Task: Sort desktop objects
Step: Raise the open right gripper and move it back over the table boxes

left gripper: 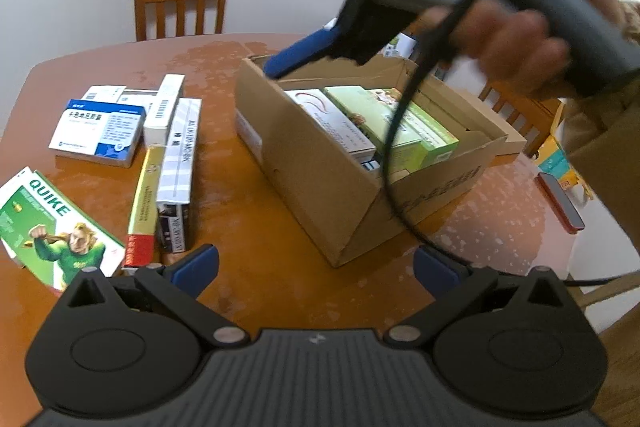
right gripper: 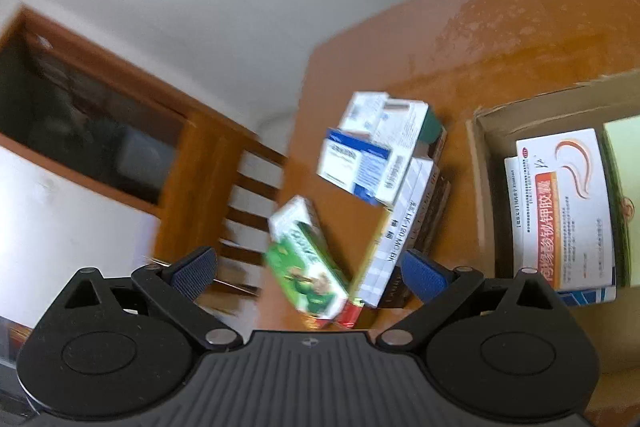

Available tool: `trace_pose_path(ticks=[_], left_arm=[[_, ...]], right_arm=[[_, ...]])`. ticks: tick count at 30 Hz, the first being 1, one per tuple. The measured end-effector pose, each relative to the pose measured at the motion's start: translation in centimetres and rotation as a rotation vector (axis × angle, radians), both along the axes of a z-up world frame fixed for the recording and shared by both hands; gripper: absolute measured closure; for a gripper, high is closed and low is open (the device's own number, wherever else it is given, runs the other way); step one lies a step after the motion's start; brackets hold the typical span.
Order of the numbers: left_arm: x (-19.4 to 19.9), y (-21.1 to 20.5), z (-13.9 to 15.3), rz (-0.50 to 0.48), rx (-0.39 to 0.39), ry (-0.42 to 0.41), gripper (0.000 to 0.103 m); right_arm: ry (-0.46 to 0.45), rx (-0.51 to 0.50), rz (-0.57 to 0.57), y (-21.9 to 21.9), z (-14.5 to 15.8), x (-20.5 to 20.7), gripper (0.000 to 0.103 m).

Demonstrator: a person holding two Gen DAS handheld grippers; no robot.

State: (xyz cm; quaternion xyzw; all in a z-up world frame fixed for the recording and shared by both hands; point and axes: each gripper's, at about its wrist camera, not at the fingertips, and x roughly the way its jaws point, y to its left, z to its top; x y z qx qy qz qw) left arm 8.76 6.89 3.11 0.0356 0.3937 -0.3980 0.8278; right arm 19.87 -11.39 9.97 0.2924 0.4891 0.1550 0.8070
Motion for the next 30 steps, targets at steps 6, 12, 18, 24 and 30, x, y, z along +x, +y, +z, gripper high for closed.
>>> trace_pose_path(ticks=[6,12,18,24,30], left_arm=[[0.3,1.7,-0.4,0.060,0.009,-0.009,0.000],[1.5,3.9,-1.4,0.121,0.015,0.012,0.000],[2.5,5.7,-1.8,0.188,0.008,0.012,0.000],[3.1,7.2,-2.0,0.223,-0.005,0.015,0.000],[2.5,7.4,-2.6,0.175,-0.055,0.066,0.000]], right_arm=[[0.093,-0.134,0.020,3.9,-3.0,1.6,0.002],[0.133,-0.232,0.024,5.3,-4.4,2.8,0.002],[0.154,-0.255,0.016,6.1,-5.5,3.4,0.002],[0.100,-0.296,0.047,7.2,-4.6,3.0,0.002],[-0.039,-0.380,0.196,10.6,-3.0,2.4,0.002]])
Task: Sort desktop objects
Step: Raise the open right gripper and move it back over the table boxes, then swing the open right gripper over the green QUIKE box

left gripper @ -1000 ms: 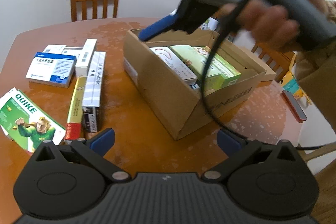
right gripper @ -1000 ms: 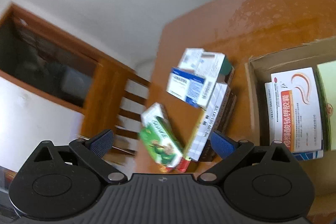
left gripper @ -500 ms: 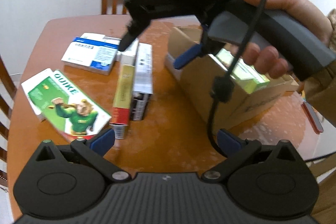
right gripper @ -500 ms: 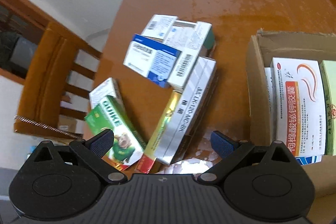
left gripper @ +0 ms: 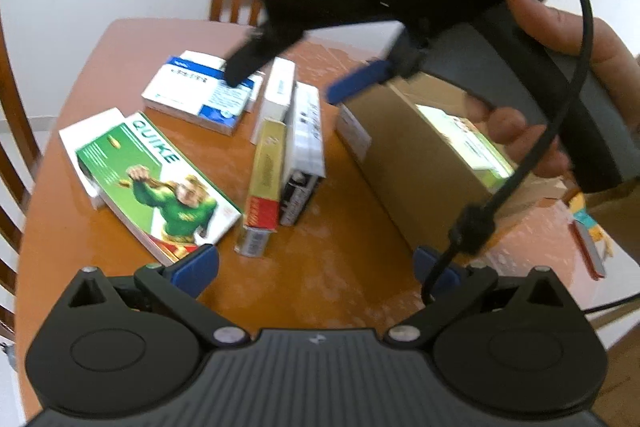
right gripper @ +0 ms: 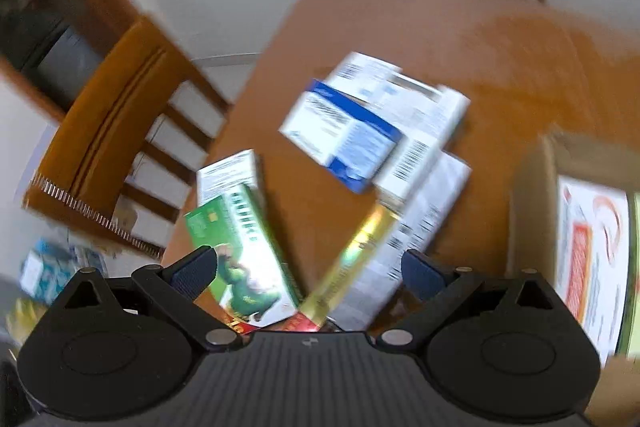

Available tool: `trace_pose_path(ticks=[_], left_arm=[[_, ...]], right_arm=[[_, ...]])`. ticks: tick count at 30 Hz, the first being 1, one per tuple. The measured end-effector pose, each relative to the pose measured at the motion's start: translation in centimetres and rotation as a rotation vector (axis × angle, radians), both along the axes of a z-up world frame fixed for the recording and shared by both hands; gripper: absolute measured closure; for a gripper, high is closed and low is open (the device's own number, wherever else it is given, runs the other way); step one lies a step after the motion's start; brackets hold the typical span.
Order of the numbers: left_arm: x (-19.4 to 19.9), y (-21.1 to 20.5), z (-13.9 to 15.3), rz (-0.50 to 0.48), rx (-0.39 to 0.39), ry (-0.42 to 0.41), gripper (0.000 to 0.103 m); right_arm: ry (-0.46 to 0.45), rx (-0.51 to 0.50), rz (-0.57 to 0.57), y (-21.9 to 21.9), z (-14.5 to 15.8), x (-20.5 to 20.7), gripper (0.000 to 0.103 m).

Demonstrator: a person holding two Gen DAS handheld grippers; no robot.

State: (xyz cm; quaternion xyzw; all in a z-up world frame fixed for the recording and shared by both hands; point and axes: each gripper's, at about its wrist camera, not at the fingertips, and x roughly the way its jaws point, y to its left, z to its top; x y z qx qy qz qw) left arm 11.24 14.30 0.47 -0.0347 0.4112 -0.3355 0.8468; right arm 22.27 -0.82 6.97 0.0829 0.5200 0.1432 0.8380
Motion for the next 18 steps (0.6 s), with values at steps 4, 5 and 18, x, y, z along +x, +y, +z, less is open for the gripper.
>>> trace_pose_path(ticks=[4,5,18], left_arm=[[-0.3,-0.4,-0.2,-0.026,0.016,0.014,0.000],[-0.4,-0.5,-0.2,-0.032,0.016,0.016,0.000],[-1.1,-1.3,-0.3,-0.065,0.017,0.030,0.000]], right_arm=[[-0.011,-0.021,0.095,2.1,-0.5,-0.6,0.002],[-0.004,-0.014,0.100,2.3,-0.7,-0.6,0.002],[-0.032,0.016,0.130,2.9,-0.7,-1.3,0.002]])
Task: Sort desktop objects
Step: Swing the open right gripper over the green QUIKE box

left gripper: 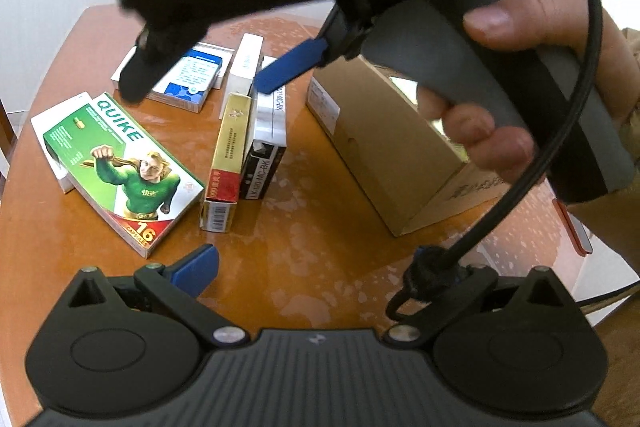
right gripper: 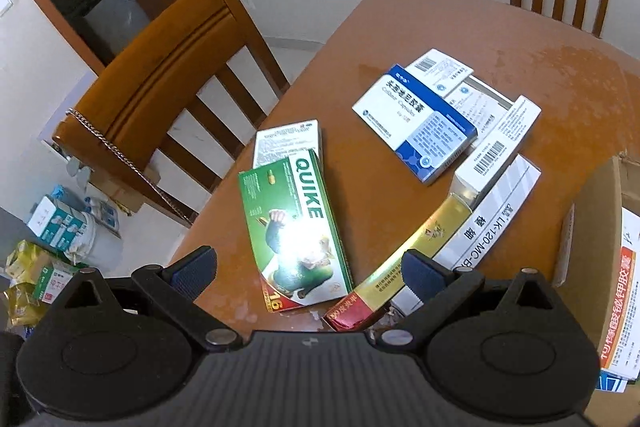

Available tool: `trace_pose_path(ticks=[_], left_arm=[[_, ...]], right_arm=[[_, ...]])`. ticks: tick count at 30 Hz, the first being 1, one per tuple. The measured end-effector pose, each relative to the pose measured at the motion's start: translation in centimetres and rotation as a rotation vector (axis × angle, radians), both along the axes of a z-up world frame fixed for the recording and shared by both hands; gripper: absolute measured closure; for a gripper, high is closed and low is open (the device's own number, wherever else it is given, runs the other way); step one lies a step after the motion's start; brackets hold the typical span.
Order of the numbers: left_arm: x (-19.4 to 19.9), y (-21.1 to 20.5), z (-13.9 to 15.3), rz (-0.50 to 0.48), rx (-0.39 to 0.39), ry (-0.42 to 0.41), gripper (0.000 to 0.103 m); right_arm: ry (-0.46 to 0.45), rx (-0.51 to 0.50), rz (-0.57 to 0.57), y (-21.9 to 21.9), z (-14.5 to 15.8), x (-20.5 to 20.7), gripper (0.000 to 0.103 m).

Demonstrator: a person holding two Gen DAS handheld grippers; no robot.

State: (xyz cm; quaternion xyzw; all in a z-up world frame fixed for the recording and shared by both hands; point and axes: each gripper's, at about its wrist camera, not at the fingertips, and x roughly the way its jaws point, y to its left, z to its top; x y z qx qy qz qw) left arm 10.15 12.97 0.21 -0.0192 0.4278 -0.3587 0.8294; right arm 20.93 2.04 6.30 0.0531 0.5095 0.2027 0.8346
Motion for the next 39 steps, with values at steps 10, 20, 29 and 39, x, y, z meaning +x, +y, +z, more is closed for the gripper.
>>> trace_pose_path(ticks=[10,20,29,39], left_arm=[[0.8,0.5,2.8,0.054,-0.135,0.021,0.000],[1.2,-2.5,5.9,-0.047,-0.203,-0.056,0.000],[1.5,-2.8,5.1,-0.025,-0.183,-0.020,0.000],[1.9,-2.5,4.9,-0.005,-0.179,-0.006,0.000]], right_arm=[[-0.158,0.175,-0.331,-12.8,5.2,-1.3,0.000],[0.011,0.391,-0.634,-25.6,-0.3,-1.9,0.000],[0.091,0.323,-0.616,-25.8,-3.0,0.8,0.000],[0.107,0.179,-0.577,-25.2,-4.5,2.4,0.000]])
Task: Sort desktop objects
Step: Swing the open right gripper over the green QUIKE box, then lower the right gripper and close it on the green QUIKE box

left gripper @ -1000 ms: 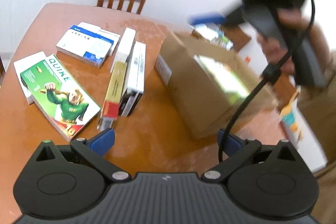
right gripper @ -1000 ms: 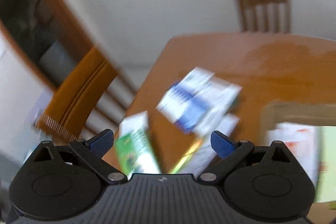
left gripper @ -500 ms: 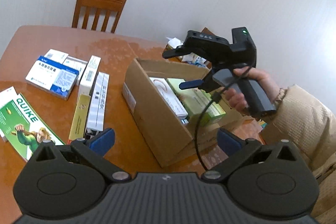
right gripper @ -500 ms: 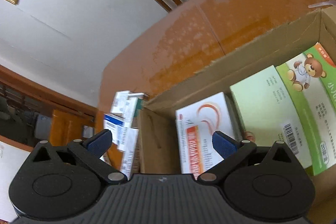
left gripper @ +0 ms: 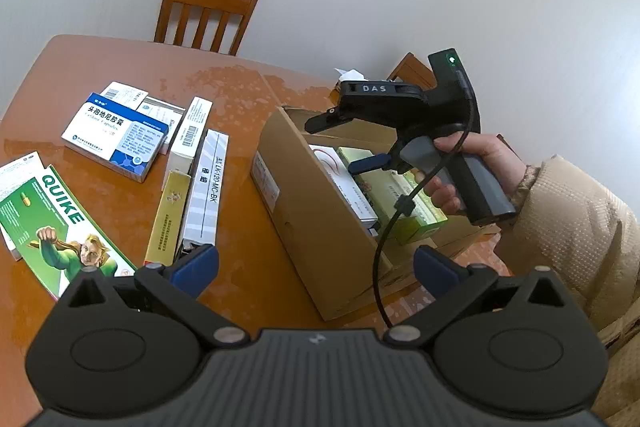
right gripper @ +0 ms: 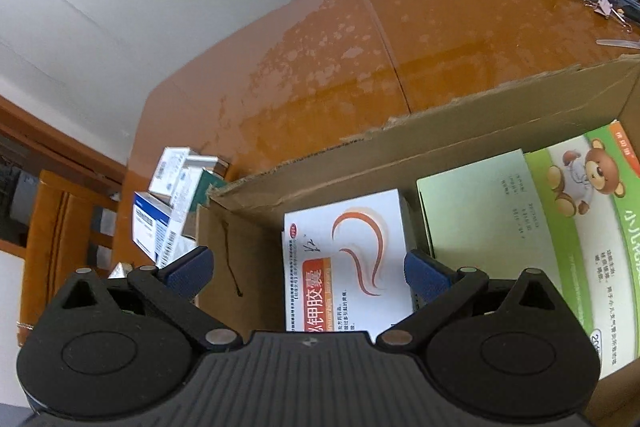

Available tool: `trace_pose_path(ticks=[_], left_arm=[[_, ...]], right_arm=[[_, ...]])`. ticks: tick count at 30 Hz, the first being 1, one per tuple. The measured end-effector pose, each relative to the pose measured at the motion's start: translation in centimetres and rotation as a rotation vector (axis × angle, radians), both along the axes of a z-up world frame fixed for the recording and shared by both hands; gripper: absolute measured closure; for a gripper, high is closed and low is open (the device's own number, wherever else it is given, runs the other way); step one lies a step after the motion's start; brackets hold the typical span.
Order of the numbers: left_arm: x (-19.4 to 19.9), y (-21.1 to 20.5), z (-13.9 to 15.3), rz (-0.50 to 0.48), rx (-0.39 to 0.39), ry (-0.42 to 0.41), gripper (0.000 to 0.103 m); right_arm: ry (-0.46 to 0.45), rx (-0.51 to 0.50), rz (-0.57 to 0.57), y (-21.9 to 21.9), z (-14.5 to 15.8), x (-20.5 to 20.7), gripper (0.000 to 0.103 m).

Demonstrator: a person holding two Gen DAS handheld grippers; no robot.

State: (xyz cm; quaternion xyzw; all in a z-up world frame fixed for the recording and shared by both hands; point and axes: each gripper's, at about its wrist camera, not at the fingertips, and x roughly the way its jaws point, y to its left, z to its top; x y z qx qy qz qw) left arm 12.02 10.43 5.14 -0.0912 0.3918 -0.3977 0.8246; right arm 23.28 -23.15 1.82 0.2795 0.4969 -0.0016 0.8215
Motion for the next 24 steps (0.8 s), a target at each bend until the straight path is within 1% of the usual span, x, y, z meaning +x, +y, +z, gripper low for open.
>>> trace_pose_path(ticks=[7,11,14,15,18,20,21,22,24], left_arm=[[0.3,-0.1,-0.1,0.000,0.003,0.005,0.000],[0.2,0.0,-0.1,0.002,0.008,-0.001,0.000],[0.2,0.3,-0.2,0.010,0.016,0.003,0.000],[0.1,0.5,-0.3,0.015,0.021,0.004,0.000],[-0.1,1.7,-1.0,0.047,0.032,0.016,0.000],[-0.3,2.9,-1.5,0.077,0.043,0.031,0.000],[-0.4,3.5,-1.7,0.092,0.049,0.037,0.000],[-0.6,4.1,-1.9,0.109,0.058,0.043,0.000],[-1.1,5.4,-2.4,0.146,0.082,0.054,0.000]], right_arm=[[0.003,0.010,0.036,0.5,0.1,0.2,0.000],[-0.002,0.018,0.007,0.2,0.7,-0.2,0.000],[-0.070,0.021,-0.039,-0.2,3.2,-1.4,0.000],[-0.105,0.020,-0.020,0.3,4.8,-1.7,0.000],[-0.219,-0.007,0.096,3.2,10.0,-2.1,0.000],[-0.274,-0.027,0.220,6.4,12.7,-1.6,0.000],[-0.276,-0.037,0.293,8.5,13.5,-1.1,0.000],[-0.262,-0.054,0.355,10.8,13.5,-0.5,0.000],[-0.223,-0.104,0.465,15.4,12.6,0.7,0.000]])
